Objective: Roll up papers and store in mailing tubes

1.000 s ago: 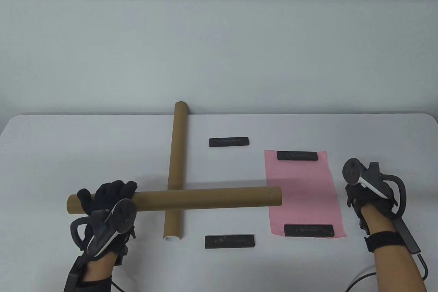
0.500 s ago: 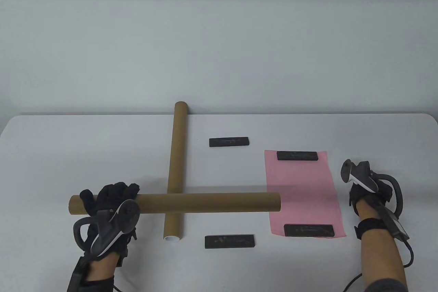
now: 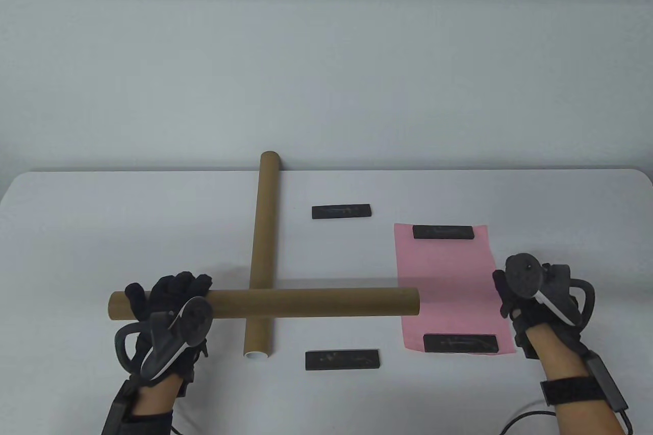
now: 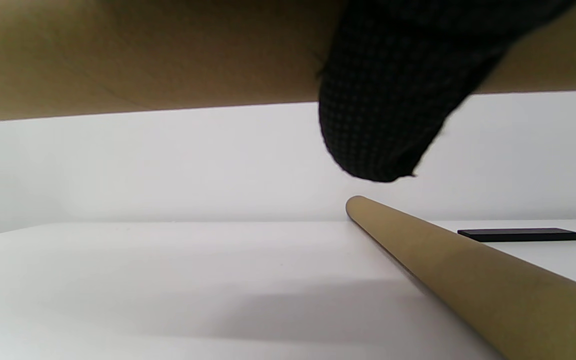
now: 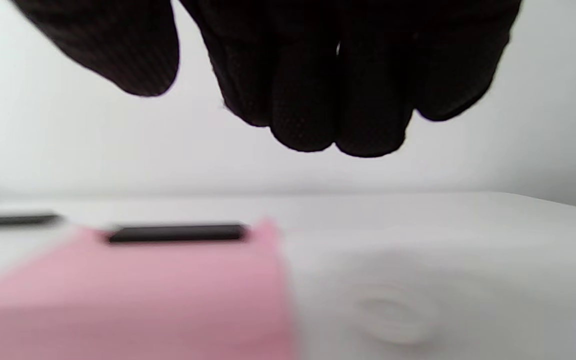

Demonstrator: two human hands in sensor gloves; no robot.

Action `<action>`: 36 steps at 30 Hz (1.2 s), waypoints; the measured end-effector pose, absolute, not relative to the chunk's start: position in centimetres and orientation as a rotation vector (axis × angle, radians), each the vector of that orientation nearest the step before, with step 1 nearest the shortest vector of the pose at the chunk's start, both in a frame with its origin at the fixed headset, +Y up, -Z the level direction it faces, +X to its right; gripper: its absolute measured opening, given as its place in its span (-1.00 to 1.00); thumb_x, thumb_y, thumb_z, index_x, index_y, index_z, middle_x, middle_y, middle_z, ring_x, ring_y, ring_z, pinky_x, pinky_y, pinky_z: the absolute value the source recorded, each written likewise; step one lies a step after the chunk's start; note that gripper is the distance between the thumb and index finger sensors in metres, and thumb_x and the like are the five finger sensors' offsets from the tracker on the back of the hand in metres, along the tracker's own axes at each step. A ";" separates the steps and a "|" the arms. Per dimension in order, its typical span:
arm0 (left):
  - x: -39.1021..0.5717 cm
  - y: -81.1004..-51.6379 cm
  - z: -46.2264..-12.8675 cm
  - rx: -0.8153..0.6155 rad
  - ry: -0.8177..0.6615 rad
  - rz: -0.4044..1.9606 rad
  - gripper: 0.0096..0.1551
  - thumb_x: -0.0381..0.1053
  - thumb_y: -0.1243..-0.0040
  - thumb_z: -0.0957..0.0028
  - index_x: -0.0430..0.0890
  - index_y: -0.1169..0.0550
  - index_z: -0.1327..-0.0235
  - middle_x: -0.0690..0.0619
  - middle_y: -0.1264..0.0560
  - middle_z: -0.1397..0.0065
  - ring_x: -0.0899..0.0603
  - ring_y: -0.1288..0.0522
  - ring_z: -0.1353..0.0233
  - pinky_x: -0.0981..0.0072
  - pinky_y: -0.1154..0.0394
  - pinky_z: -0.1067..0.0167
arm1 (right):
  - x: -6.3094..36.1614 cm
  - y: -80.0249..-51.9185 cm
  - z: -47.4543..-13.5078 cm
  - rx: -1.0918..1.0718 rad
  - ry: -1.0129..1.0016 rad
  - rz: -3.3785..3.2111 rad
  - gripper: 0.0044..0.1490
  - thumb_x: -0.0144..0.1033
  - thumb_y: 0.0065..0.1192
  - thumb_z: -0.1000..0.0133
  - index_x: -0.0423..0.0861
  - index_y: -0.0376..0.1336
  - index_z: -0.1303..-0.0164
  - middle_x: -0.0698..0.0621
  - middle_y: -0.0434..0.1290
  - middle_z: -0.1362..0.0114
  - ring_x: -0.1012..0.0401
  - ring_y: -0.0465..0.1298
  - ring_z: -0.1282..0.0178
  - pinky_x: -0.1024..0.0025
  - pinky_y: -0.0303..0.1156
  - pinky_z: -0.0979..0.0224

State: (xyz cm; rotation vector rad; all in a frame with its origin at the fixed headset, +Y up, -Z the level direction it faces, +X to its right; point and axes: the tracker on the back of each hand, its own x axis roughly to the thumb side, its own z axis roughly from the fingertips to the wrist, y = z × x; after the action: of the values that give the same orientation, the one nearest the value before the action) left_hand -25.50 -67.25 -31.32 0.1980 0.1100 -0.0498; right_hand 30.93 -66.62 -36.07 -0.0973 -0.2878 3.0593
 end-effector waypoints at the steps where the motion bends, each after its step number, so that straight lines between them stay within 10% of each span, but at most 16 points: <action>1: -25.4 -67.3 -31.4 0.196 0.109 -0.053 -0.16 0.11 -0.63 0.32 0.45 -0.41 -0.23 0.28 -0.39 -0.49 -0.02 -0.46 -0.57 -0.47 -0.09 -0.49 | 29.9 -65.9 -34.8 -0.049 -0.326 3.032 -0.24 0.11 0.23 -0.15 -0.19 0.40 -0.37 -0.19 0.56 -0.34 -0.21 0.61 -0.30 -0.23 0.49 -0.33; 8: -25.2 -67.6 -31.6 0.177 0.124 -0.064 -0.13 0.18 -0.56 0.27 0.47 -0.31 -0.28 0.30 -0.36 -0.50 -0.01 -0.46 -0.55 -0.38 -0.12 -0.48 | 25.6 -65.1 -28.1 0.396 -0.854 2.668 -0.17 0.15 0.22 -0.16 -0.16 0.31 -0.51 -0.18 0.48 -0.46 -0.22 0.55 -0.41 -0.27 0.46 -0.39; 36: -26.4 -71.4 -37.7 -0.461 0.505 0.342 0.10 0.28 -0.18 0.05 0.00 0.12 -0.55 -0.09 -0.27 -0.52 -0.15 -0.61 -0.31 -0.05 -0.54 -0.25 | 26.6 -64.9 -27.4 0.486 -0.842 2.681 -0.12 0.14 0.22 -0.16 -0.19 0.26 -0.55 -0.20 0.44 -0.49 -0.25 0.50 -0.46 -0.29 0.43 -0.40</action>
State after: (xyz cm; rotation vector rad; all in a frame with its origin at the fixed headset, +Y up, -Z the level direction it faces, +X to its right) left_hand -26.40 -71.39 -37.66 -0.4608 0.5046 0.3424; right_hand 26.58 -64.90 -27.43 0.4861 -0.8420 2.6809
